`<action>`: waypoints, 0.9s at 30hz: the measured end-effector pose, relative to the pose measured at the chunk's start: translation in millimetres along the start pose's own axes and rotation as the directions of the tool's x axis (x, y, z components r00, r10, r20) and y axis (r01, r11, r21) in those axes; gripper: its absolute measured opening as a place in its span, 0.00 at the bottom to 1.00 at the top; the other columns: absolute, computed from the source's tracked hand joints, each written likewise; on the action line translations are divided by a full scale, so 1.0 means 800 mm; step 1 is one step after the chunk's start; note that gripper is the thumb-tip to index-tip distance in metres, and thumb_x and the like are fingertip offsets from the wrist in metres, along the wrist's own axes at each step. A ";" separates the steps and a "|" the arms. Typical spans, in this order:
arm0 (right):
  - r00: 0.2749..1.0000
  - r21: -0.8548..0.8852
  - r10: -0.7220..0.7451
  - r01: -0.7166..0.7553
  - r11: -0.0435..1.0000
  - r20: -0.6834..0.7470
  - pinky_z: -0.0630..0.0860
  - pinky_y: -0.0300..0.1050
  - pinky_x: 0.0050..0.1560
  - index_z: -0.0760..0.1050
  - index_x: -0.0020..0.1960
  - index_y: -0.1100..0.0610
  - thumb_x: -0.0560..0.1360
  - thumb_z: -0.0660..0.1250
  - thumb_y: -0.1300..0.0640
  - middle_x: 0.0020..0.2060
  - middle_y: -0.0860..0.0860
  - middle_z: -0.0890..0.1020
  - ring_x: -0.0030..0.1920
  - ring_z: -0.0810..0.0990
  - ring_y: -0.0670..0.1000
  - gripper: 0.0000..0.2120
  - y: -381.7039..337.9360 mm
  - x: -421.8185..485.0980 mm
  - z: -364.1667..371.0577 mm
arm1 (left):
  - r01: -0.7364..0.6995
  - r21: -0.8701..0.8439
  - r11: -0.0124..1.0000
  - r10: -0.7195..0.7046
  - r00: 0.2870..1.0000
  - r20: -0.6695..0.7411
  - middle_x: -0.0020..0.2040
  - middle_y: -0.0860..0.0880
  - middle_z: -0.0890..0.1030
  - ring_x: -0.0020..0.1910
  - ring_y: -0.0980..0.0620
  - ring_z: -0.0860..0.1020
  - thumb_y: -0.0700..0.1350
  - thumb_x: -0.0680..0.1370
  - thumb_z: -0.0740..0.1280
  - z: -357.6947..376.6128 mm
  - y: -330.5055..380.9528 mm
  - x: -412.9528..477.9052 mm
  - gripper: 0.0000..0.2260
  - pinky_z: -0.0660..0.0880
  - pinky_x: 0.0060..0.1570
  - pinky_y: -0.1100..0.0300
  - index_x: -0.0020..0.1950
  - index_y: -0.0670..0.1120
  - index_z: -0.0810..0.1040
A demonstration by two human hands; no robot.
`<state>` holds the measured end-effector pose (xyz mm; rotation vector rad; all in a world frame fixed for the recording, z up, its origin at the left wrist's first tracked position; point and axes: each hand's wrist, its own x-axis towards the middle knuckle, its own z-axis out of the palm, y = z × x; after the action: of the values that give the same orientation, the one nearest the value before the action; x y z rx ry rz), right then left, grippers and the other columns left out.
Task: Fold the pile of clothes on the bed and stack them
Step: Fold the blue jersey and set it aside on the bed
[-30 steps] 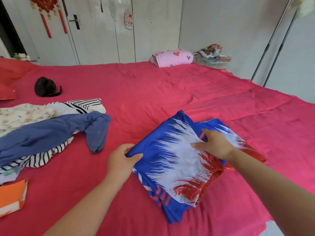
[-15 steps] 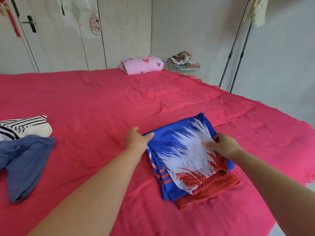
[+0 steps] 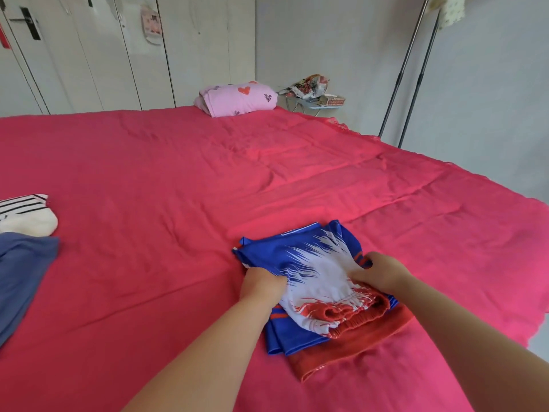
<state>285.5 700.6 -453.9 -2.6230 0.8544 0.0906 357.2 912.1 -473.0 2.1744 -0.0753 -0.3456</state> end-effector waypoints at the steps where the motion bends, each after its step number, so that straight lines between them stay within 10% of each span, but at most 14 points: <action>1: 1.000 -0.009 -0.026 0.026 1.000 -0.006 0.63 0.41 0.41 0.68 0.44 0.54 0.71 0.68 0.47 0.41 0.50 0.74 0.43 0.71 0.52 0.13 -0.002 0.002 0.000 | -0.018 -0.012 1.000 0.018 1.000 -0.011 0.59 0.45 0.79 0.56 0.45 0.77 0.44 0.76 0.64 0.003 0.000 0.000 0.13 0.71 0.49 0.60 0.60 0.44 0.77; 12: 0.958 0.001 -0.046 0.048 0.999 -0.282 0.63 0.44 0.39 0.71 0.44 0.53 0.71 0.69 0.51 0.43 0.54 0.79 0.41 0.71 0.55 0.09 0.034 0.036 -0.062 | -0.099 -0.392 0.914 0.075 0.994 -0.076 0.59 0.41 0.78 0.58 0.45 0.77 0.37 0.72 0.69 0.061 0.045 -0.008 0.19 0.72 0.57 0.53 0.62 0.36 0.72; 16: 0.981 -0.073 0.042 -0.057 0.996 -0.190 0.71 0.51 0.58 0.67 0.68 0.54 0.73 0.66 0.47 0.62 0.58 0.75 0.61 0.73 0.58 0.26 0.057 0.029 -0.055 | -0.112 -0.011 0.994 0.110 0.990 -0.091 0.69 0.41 0.65 0.68 0.43 0.64 0.49 0.74 0.67 0.076 0.054 -0.019 0.32 0.58 0.64 0.61 0.72 0.37 0.59; 21: 0.873 -0.233 -0.361 0.296 0.926 -0.329 0.55 0.54 0.70 0.66 0.70 0.47 0.77 0.60 0.47 0.69 0.50 0.69 0.71 0.62 0.52 0.22 0.016 -0.004 -0.014 | -0.470 0.442 0.764 0.524 0.852 0.001 0.77 0.47 0.44 0.76 0.46 0.45 0.55 0.79 0.56 0.077 0.044 -0.035 0.29 0.45 0.73 0.52 0.77 0.50 0.48; 27: 0.947 -0.310 -0.318 0.289 0.906 -0.045 0.45 0.57 0.73 0.51 0.75 0.41 0.80 0.45 0.42 0.76 0.46 0.52 0.76 0.46 0.53 0.23 0.008 -0.023 0.047 | -0.463 0.613 0.640 0.328 0.886 0.328 0.78 0.50 0.46 0.76 0.45 0.41 0.61 0.79 0.48 0.084 0.017 -0.025 0.27 0.40 0.72 0.43 0.76 0.56 0.46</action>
<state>268.8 719.7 -487.6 -3.0357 0.4774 0.0125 320.3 854.7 -494.9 2.7461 -0.9193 -0.2870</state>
